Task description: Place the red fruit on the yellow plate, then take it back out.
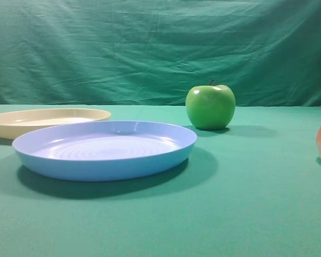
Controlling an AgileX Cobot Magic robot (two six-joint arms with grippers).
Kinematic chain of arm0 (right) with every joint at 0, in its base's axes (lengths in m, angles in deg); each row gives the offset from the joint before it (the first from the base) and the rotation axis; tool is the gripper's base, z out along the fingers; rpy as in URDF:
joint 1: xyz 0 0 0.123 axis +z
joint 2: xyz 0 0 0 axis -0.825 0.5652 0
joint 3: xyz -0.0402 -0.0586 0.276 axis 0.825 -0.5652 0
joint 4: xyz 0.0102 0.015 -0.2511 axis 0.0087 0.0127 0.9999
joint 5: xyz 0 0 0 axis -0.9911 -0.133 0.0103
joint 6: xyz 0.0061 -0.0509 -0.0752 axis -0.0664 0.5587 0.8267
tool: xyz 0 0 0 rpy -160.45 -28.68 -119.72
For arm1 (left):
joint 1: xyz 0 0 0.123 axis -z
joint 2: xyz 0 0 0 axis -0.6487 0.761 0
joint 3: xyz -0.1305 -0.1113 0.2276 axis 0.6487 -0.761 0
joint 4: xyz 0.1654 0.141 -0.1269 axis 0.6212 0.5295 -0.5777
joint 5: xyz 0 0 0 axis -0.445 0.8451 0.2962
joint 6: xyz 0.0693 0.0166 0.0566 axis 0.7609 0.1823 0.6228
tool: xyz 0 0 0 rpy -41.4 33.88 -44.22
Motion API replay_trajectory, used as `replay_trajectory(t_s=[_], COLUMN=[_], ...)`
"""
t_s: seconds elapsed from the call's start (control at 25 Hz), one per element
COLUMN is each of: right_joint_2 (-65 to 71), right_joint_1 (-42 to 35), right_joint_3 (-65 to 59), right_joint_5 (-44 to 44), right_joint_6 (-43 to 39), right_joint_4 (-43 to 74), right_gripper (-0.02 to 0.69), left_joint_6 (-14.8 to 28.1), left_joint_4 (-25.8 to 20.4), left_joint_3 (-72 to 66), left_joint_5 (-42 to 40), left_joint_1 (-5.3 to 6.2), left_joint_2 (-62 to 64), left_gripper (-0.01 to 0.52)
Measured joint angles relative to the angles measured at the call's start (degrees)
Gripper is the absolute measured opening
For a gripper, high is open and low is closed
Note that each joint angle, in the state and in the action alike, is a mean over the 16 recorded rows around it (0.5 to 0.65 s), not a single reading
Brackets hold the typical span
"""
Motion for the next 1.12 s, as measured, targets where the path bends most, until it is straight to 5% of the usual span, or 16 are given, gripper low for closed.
replay_trajectory(t_s=[0.44,1.12], right_joint_2=[-3.7,-12.5], right_joint_1=[-9.0,-19.8], right_joint_3=[-6.1,-31.8], right_joint_5=[-7.8,-30.0], right_joint_6=[-1.5,-1.6], right_joint_4=[4.4,4.1], right_gripper=[0.0,0.0], left_joint_6=[0.0,0.0], left_joint_4=[0.0,0.0], left_joint_3=[0.0,0.0], left_joint_5=[0.0,0.0], left_joint_1=[0.0,0.0], left_joint_2=[0.0,0.0], left_gripper=[0.0,0.0])
